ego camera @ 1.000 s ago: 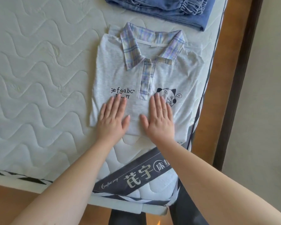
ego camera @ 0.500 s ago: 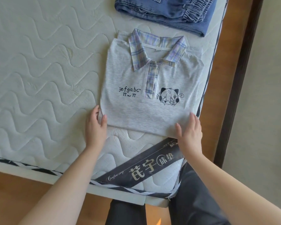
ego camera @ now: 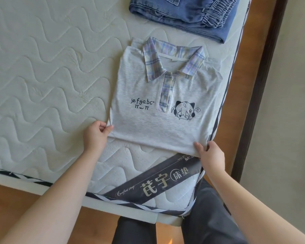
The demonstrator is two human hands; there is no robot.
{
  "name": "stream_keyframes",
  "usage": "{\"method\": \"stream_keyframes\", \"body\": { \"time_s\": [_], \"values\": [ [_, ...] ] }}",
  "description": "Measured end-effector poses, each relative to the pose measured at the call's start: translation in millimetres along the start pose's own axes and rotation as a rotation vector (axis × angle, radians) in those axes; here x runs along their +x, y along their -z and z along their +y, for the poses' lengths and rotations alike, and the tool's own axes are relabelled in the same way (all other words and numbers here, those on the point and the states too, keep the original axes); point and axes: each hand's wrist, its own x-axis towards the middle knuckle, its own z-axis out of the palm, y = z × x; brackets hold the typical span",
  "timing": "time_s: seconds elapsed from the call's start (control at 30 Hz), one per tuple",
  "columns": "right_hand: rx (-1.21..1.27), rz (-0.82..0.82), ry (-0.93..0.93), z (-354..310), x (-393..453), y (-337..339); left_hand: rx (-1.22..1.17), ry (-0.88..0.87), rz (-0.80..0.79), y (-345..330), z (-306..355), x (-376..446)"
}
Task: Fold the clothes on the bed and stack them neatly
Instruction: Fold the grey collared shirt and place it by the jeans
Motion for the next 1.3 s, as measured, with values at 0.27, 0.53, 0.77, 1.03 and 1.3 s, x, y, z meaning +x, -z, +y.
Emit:
{"method": "stream_keyframes", "body": {
  "time_s": [0.27,0.53,0.77,1.03,1.3],
  "values": [
    [-0.091,0.350,0.469,-80.1,41.3,12.8,0.303,-0.514,0.209,-15.3,72.1,39.6],
    [-0.359,0.277,0.734,-204.8,112.9,2.4,0.437,-0.688,0.099,-56.2,193.2,132.8],
    [-0.015,-0.073,0.797,-212.1,135.9,14.1,0.618,-0.785,0.037,-84.4,202.5,154.0],
    [-0.099,0.046,0.989,-180.4,121.8,21.0,0.575,-0.800,0.114,-88.6,197.8,141.3],
    [-0.624,0.083,0.958,-128.5,99.1,-12.2,0.592,-0.902,0.066,-93.2,181.6,115.7]
  ]
}}
